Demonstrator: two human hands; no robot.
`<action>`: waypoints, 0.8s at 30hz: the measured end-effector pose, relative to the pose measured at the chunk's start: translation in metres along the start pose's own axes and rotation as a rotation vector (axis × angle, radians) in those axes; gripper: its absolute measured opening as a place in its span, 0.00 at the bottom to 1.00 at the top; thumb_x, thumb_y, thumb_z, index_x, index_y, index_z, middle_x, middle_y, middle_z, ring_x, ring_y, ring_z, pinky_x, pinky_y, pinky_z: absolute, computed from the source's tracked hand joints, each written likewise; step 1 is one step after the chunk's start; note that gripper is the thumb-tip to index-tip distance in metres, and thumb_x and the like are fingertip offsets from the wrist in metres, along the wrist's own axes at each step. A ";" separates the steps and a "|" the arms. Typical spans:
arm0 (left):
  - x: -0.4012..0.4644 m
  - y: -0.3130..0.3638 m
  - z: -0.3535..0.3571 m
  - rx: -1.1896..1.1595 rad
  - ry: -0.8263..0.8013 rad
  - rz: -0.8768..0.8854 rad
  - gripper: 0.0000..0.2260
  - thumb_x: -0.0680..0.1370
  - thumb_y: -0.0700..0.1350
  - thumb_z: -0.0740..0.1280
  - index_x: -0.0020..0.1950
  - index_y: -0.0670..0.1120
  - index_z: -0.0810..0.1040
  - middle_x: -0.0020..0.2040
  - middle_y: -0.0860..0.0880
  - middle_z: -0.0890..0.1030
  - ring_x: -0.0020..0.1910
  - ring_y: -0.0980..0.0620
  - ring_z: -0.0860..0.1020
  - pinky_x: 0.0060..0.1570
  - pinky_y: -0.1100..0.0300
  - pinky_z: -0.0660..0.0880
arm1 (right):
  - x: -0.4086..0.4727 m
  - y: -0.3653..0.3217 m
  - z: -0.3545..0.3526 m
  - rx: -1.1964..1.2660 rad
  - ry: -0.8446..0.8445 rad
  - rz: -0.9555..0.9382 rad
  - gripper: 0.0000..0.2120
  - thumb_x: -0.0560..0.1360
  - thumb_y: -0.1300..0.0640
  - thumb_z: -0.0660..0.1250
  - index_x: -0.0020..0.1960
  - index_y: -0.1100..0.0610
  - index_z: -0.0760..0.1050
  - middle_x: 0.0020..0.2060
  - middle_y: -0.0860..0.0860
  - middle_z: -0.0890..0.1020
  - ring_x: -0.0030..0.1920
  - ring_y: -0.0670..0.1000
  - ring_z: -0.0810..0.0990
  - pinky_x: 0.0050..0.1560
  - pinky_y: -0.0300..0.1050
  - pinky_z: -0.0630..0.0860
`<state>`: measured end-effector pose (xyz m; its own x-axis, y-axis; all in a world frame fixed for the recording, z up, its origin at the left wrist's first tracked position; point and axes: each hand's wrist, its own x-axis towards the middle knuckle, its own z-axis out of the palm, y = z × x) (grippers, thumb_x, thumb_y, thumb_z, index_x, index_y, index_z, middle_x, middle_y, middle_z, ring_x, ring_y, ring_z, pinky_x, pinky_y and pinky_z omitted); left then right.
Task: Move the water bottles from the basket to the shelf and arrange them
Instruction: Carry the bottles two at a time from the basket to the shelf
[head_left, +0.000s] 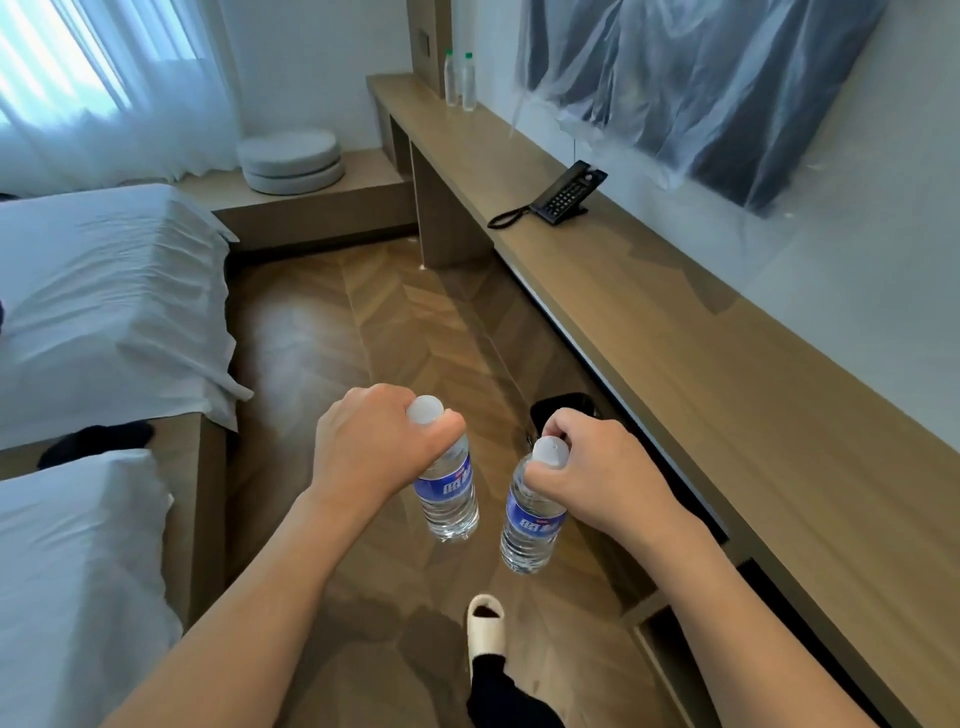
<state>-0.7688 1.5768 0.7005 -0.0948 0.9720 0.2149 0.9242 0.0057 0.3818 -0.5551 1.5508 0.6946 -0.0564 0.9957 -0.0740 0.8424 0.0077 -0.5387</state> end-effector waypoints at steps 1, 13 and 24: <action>0.020 -0.003 0.006 0.001 0.005 -0.004 0.21 0.64 0.61 0.62 0.25 0.44 0.67 0.23 0.49 0.69 0.27 0.48 0.72 0.27 0.60 0.62 | 0.023 0.000 0.003 -0.010 -0.003 -0.005 0.11 0.66 0.45 0.68 0.42 0.51 0.72 0.34 0.48 0.79 0.36 0.50 0.78 0.32 0.47 0.75; 0.239 -0.021 0.033 -0.028 0.056 -0.076 0.22 0.70 0.58 0.68 0.23 0.47 0.65 0.22 0.53 0.67 0.25 0.52 0.69 0.27 0.62 0.59 | 0.266 -0.025 -0.014 -0.014 -0.018 -0.081 0.11 0.65 0.46 0.67 0.42 0.50 0.70 0.33 0.48 0.79 0.36 0.53 0.79 0.34 0.48 0.75; 0.448 -0.100 0.072 -0.057 0.094 -0.083 0.21 0.64 0.59 0.64 0.24 0.45 0.62 0.21 0.51 0.61 0.24 0.51 0.63 0.26 0.61 0.58 | 0.481 -0.074 0.012 -0.019 -0.053 -0.076 0.12 0.67 0.43 0.69 0.41 0.49 0.70 0.34 0.46 0.78 0.34 0.46 0.77 0.29 0.38 0.66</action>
<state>-0.8775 2.0284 0.6941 -0.2065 0.9426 0.2625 0.8896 0.0692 0.4514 -0.6509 2.0278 0.6886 -0.1481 0.9859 -0.0777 0.8448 0.0852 -0.5283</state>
